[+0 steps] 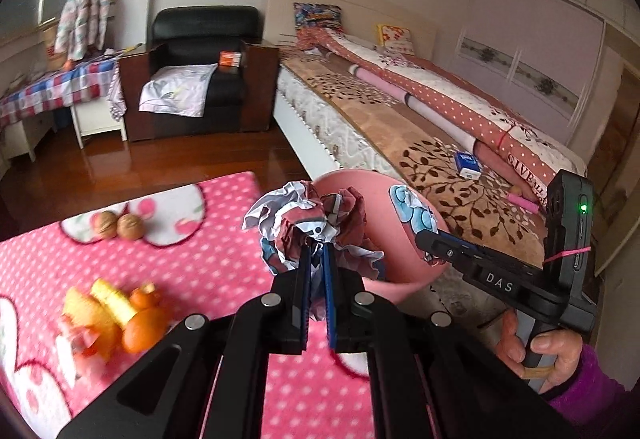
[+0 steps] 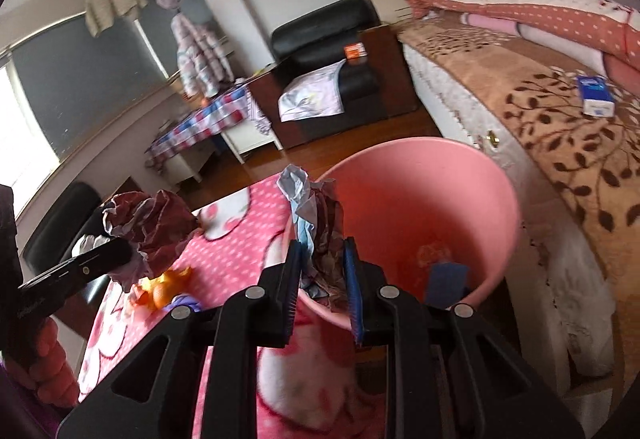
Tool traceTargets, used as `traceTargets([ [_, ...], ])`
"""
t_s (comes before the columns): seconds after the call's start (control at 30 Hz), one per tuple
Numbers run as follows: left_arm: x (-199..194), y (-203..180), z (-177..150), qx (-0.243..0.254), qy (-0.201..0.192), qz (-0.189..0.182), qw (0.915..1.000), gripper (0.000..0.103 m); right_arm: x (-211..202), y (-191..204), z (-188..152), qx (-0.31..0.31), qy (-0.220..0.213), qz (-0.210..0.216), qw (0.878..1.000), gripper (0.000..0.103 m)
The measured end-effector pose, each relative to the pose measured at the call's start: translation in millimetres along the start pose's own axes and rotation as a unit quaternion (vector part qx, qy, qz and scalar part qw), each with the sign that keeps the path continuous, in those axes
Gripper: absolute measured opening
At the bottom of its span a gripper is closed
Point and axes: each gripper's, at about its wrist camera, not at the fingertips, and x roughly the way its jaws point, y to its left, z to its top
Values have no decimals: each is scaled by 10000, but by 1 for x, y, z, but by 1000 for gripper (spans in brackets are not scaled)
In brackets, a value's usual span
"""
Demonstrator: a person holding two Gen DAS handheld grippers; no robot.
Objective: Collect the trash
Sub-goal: 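Carry both wrappers over the pink bucket and open both tools to drop them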
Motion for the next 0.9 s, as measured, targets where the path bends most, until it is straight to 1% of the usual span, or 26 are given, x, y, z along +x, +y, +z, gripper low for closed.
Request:
traceTargets([
  [0.23,45,-21,12,122,233,-107,9996,5,8,-21,4,191,-40,-128,9997,22],
  [0.4,70,-32,12,168,437,-144,9988,5,11,-33,4,297,-51,-176,9994,22],
  [0.57,89,-37,9,237,604,-200,9977,6,18,-43,3,401,-9,-245,9989,22],
  [0.77,104,-42,11,292,621,-191,9975,7,23,-53,3,521,-18,-325,9981,22],
  [0.87,106,-44,12,297,617,-216,9974,15,25,-57,3,575,-35,-336,9978,22],
  [0.9,107,-43,12,281,610,-215,9975,22,26,-58,2,589,-38,-337,9977,22],
])
